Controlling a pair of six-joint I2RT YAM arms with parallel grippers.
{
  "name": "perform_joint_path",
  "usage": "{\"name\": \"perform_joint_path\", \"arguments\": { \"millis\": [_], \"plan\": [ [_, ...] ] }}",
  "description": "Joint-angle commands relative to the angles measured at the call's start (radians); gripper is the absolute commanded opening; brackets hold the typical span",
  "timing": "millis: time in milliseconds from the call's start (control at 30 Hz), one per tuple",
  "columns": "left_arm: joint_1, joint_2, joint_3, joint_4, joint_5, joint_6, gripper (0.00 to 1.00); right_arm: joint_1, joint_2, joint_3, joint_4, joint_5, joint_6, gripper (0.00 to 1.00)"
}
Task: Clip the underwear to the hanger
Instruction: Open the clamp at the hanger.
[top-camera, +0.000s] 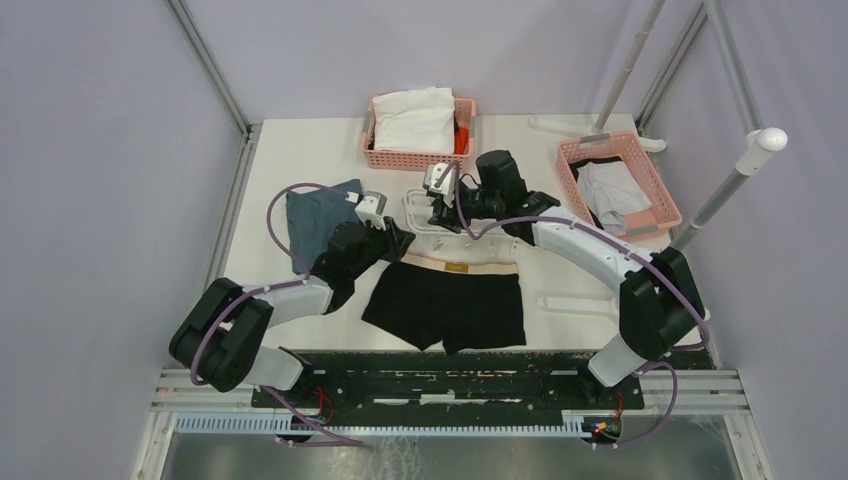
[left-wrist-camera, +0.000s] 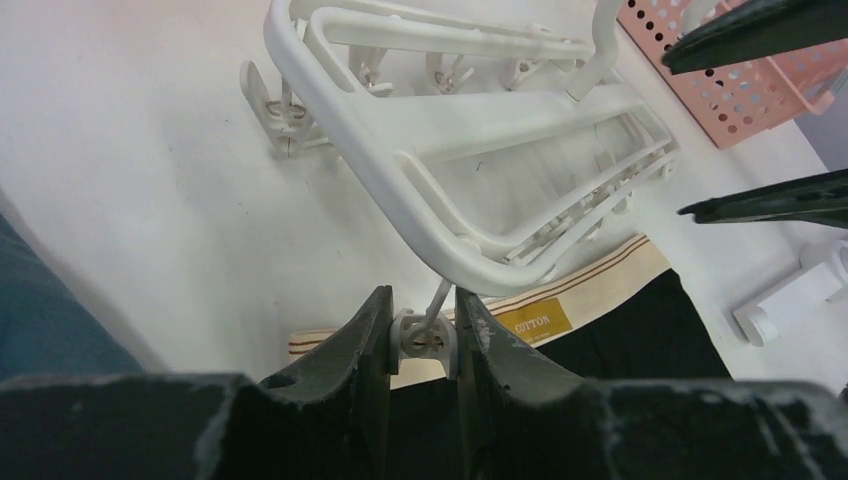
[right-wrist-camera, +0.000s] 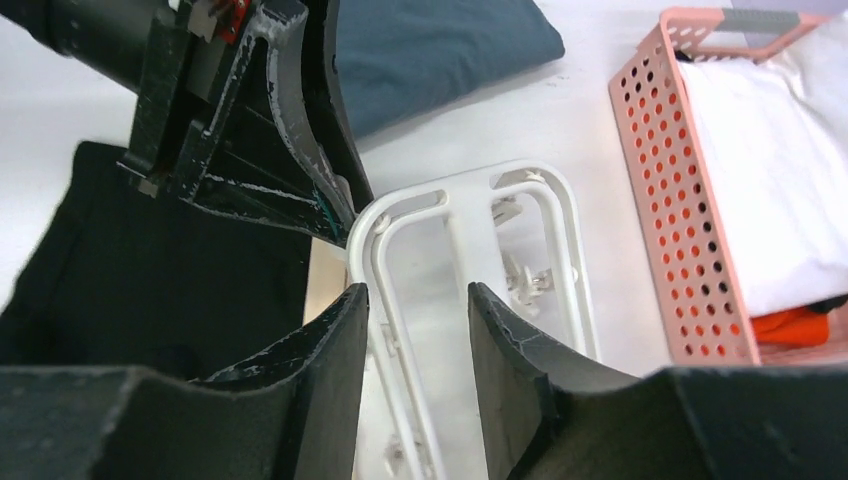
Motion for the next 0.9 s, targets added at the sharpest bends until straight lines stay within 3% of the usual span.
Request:
{"name": "perform_joint_path", "arguments": {
  "millis": [0, 133, 233, 500, 867],
  "plan": [
    [-0.013, 0.013, 0.032, 0.008, -0.003, -0.040, 0.03, 0.001, -0.119, -0.129, 0.228, 0.083, 0.323, 0.49],
    [-0.021, 0.040, 0.036, -0.002, 0.019, -0.055, 0.03, 0.001, -0.200, -0.287, 0.378, 0.192, 0.609, 0.47],
    [-0.029, 0.057, 0.040, -0.004, 0.035, -0.060, 0.03, 0.031, -0.238, -0.377, 0.414, 0.258, 0.704, 0.45],
    [-0.045, 0.091, 0.063, -0.006, 0.079, -0.081, 0.03, 0.212, -0.213, -0.521, 0.527, 0.501, 0.733, 0.52],
    [-0.046, 0.061, 0.078, -0.045, 0.159, -0.032, 0.03, 0.267, 0.002, -0.529, 0.753, 0.553, 0.613, 0.56]
  ]
}}
